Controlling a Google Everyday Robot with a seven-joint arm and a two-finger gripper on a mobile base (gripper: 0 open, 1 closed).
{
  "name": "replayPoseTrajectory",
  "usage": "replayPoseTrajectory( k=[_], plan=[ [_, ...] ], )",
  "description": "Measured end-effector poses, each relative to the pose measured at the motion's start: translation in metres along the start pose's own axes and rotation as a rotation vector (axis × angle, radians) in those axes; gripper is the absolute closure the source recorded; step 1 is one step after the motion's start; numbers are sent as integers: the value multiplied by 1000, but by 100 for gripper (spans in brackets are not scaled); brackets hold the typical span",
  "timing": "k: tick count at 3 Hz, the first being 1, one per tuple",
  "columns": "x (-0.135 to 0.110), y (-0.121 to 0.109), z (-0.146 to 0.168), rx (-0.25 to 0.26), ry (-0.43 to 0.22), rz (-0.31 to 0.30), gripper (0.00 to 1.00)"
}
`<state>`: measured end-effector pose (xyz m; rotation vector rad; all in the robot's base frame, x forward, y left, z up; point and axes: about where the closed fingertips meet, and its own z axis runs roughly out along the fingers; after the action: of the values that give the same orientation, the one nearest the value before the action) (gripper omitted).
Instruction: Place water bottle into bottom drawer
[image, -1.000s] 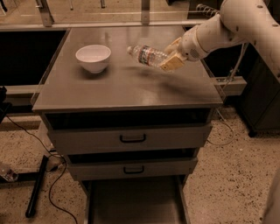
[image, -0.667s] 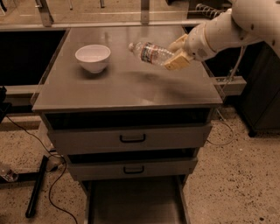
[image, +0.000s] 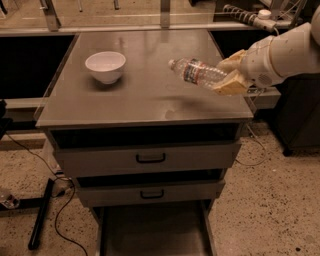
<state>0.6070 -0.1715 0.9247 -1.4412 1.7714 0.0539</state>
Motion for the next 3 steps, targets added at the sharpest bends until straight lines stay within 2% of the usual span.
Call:
replayPoseTrajectory(
  k=[1, 2, 3],
  plan=[
    [24, 32, -29, 10, 41, -3, 100],
    [41, 66, -44, -12, 54, -9, 100],
    [58, 105, -47, -85, 24, -17, 100]
  ],
)
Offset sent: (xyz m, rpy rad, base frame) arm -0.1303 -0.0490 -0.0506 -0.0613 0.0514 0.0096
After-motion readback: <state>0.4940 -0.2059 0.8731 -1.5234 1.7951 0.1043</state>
